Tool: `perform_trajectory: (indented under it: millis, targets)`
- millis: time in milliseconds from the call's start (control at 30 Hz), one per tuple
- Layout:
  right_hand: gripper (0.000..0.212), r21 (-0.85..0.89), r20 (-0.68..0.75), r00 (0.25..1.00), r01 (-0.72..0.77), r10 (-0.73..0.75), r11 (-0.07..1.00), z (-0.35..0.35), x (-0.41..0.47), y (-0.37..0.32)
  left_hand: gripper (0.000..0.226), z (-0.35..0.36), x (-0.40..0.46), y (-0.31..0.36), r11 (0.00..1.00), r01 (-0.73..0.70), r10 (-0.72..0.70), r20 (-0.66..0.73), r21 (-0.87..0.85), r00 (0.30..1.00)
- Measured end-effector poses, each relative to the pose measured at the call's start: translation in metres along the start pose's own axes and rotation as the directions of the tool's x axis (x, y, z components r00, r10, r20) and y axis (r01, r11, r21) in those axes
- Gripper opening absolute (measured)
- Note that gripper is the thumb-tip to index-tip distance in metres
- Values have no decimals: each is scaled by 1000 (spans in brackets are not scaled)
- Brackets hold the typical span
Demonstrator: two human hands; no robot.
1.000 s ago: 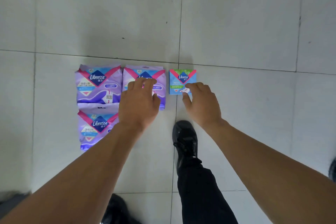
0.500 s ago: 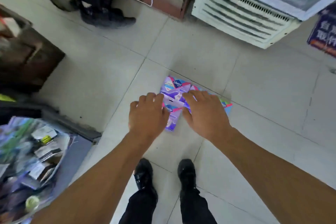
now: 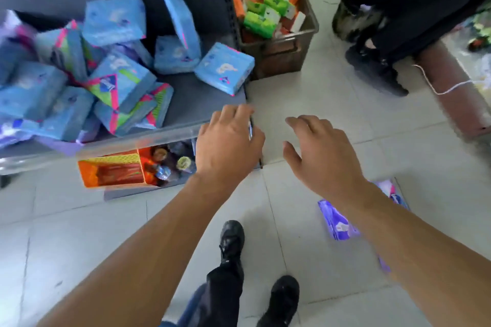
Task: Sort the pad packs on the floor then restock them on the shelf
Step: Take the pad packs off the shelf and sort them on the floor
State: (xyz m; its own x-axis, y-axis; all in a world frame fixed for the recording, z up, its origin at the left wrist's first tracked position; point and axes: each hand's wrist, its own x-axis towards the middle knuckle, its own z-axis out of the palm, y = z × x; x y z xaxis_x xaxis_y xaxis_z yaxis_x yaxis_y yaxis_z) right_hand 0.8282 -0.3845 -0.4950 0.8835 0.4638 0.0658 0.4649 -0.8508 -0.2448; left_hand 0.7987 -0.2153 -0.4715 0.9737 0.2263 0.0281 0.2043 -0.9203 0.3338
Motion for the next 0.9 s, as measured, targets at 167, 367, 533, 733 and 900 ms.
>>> perform_trajectory:
  millis: [167, 367, 533, 733, 900]
  targets:
    - [44, 73, 33, 991, 125, -128, 989, 18, 54, -90, 37, -45, -6, -101, 975, 221, -223, -103, -32, 969]
    - [63, 306, 48, 984, 148, -171, 940, 55, 129, -191, 41, -61, 11, -208, 944, 326, -329, -210, -53, 921]
    - [64, 565, 95, 985, -175, 147, 806, 86, 210, -245, 42, -53, 24, -263, 920, 355, -382, -177, -167, 907]
    - [50, 555, 284, 931, -354, 228, 753, 104, 250, -252, 45, -37, 18, -285, 907, 355, -388, -119, -226, 914]
    - [17, 802, 347, 905, -422, 244, 423, 104, 241, -240, 41, -33, 22, -280, 922, 283, -339, -197, -266, 920]
